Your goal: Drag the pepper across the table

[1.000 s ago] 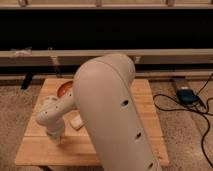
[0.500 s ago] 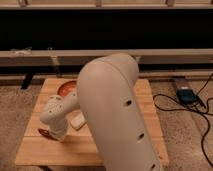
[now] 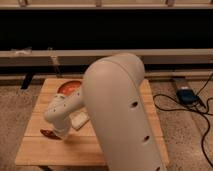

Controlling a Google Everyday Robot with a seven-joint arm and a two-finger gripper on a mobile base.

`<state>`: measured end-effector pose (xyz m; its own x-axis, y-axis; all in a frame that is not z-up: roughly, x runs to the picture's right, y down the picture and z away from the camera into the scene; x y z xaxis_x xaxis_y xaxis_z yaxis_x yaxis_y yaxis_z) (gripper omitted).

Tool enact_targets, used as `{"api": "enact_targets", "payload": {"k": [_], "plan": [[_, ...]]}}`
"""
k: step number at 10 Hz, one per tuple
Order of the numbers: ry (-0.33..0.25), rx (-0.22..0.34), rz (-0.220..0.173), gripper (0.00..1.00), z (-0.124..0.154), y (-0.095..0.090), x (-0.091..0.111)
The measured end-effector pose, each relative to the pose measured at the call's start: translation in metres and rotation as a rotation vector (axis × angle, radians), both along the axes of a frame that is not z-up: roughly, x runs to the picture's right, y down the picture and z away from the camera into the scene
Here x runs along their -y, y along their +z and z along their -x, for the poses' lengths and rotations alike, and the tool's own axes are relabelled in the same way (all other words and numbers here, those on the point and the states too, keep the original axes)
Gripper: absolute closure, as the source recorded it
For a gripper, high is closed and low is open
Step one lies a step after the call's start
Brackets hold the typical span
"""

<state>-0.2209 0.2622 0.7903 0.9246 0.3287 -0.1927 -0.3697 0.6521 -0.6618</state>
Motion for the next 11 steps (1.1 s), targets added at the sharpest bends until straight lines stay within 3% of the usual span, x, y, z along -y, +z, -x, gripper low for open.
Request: {"api": "enact_targets", "payload": {"k": [5,11], "plan": [[-0.086,-0.024,-0.015,1.00,-0.075,0.007,-0.009],[-0.071,-0.038,-0.022,1.00,-0.090,0.010,-0.004]]}}
